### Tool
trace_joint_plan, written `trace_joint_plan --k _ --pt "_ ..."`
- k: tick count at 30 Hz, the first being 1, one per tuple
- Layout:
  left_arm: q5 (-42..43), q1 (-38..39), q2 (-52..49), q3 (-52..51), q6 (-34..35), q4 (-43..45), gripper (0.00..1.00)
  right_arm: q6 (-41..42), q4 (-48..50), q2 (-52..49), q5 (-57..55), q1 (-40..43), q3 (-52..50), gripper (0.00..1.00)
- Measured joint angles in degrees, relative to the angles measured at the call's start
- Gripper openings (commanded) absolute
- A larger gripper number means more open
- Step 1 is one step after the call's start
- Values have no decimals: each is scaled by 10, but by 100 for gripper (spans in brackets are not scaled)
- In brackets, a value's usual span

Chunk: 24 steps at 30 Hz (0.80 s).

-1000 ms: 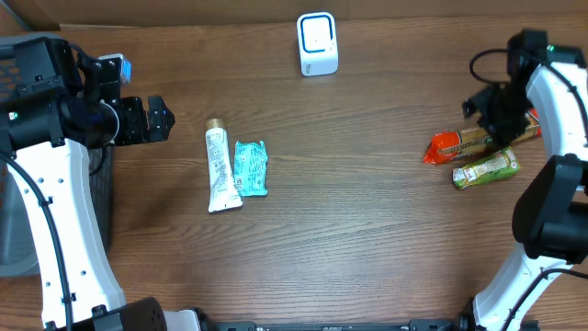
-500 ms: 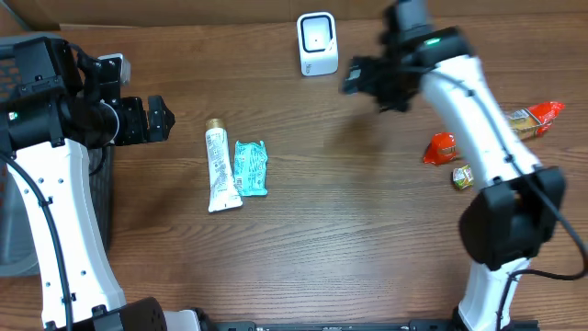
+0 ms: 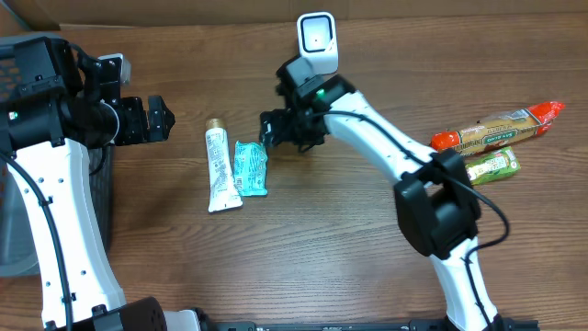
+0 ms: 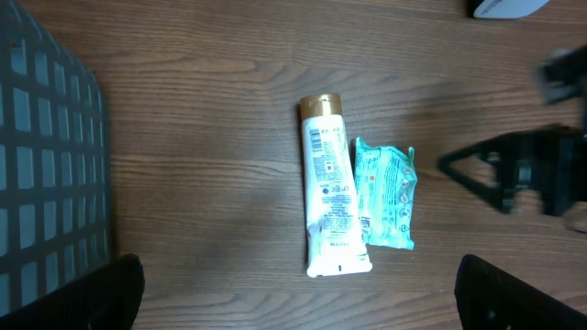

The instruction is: Scan the item barcode

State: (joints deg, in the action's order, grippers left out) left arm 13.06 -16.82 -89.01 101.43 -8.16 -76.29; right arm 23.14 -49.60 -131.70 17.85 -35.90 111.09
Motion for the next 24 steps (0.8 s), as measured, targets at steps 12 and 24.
trace_joint_plan --k 12,24 --pt "0 0 0 0 0 0 99 -80 86 -46 16 -25 -1 70" --pt "0 0 0 0 0 0 99 -89 105 -77 59 -26 -1 6"
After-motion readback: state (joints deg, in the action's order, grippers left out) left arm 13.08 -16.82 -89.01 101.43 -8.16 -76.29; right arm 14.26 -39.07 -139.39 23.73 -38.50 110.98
